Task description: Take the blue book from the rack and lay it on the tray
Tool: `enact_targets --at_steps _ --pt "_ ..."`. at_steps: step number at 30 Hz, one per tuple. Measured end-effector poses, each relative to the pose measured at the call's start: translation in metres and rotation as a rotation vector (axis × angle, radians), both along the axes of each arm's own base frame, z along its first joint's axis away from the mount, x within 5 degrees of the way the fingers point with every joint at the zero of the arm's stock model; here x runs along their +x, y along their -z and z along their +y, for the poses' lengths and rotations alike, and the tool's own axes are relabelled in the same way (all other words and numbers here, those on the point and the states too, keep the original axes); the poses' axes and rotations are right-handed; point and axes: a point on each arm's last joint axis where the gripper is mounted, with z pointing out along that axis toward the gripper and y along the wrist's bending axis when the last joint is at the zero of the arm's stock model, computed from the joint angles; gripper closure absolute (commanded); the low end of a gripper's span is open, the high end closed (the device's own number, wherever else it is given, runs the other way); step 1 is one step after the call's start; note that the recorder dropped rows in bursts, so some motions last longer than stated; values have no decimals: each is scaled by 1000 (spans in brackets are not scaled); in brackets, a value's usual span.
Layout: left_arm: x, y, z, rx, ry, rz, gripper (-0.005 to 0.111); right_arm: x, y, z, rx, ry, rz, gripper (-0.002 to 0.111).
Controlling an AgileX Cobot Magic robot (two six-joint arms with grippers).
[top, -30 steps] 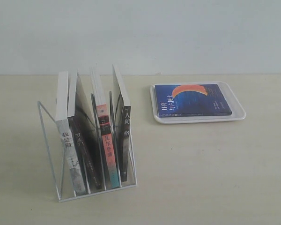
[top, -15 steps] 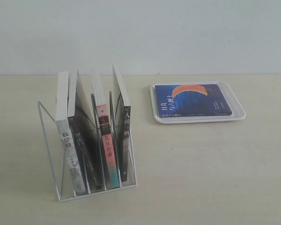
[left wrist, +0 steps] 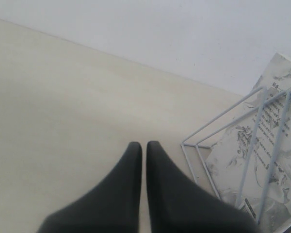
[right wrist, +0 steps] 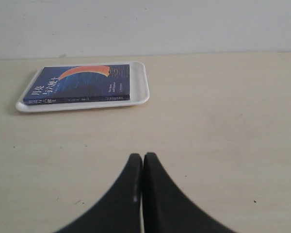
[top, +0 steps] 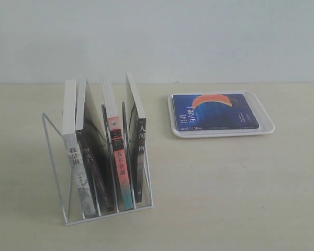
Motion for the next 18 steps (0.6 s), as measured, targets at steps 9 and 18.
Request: enact_targets --at_steps 9,18 --pt "0 0 0 0 0 0 103 0 0 0 5 1 0 109" --pt "0 0 0 0 0 0 103 0 0 0 10 2 0 109"
